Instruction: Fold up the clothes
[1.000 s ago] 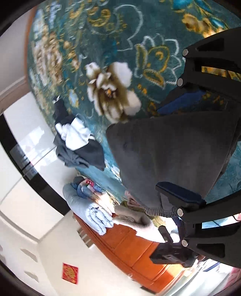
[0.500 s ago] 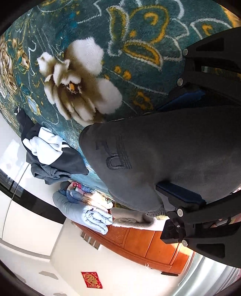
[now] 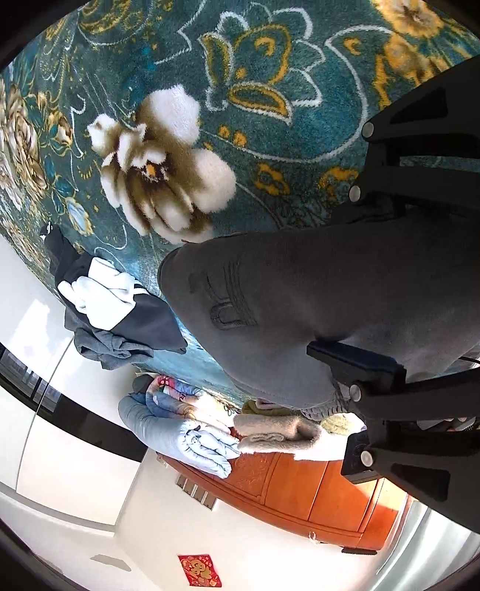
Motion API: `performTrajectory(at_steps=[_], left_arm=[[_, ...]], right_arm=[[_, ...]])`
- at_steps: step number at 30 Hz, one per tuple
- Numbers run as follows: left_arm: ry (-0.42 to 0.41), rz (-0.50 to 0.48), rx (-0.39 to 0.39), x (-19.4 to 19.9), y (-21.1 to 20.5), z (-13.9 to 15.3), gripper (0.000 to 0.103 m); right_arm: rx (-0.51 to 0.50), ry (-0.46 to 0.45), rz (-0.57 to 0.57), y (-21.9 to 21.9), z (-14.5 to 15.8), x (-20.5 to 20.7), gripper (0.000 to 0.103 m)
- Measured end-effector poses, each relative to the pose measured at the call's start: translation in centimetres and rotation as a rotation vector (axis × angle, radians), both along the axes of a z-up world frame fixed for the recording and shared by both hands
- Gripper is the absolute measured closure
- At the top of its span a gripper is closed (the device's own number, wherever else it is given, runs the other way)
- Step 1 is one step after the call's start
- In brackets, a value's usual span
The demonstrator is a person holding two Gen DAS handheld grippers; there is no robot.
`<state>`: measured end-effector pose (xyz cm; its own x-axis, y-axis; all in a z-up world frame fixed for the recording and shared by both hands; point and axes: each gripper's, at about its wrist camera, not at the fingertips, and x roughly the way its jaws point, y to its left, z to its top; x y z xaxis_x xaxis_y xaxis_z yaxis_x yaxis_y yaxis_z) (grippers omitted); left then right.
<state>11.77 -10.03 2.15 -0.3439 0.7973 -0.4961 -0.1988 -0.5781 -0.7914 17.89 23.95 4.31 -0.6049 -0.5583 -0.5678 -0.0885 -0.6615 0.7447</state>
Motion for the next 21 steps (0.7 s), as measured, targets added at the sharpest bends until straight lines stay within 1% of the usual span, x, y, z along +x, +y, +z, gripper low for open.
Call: performTrajectory(at_steps=[4,6,9,12,15,17,21], left_arm=[[-0.013,-0.011,0.037,0.2,-0.2,0.1,0.02],[-0.01,-0.016,0.056,0.3,-0.4,0.5,0.02],[0.022,-0.024,0.075,0.4,-0.9,2.1,0.02],[0.059,-0.032,0.094,0.4,-1.6,4.0,0.02],[0.111,-0.032,0.127,-0.1,-3.6,7.1,0.02],[0.162,-0.022,0.141,-0.4,-6.0,9.8,0.02],[0.268,0.024,0.12,-2.1,-12.0,15.8,0.02]], right_arm=[[0.034,-0.003,0.02,-0.4,1.3,0.5,0.052],[0.054,0.012,0.032,-0.8,2.2,1.0,0.052],[0.079,0.038,0.048,-1.3,3.6,1.6,0.053],[0.096,0.078,0.063,-2.3,5.9,1.8,0.053],[0.113,0.119,0.079,-3.4,8.3,2.0,0.053],[0.127,0.168,0.113,-4.9,10.7,1.6,0.053],[0.136,0.263,0.214,-9.7,15.8,-0.8,0.053]])
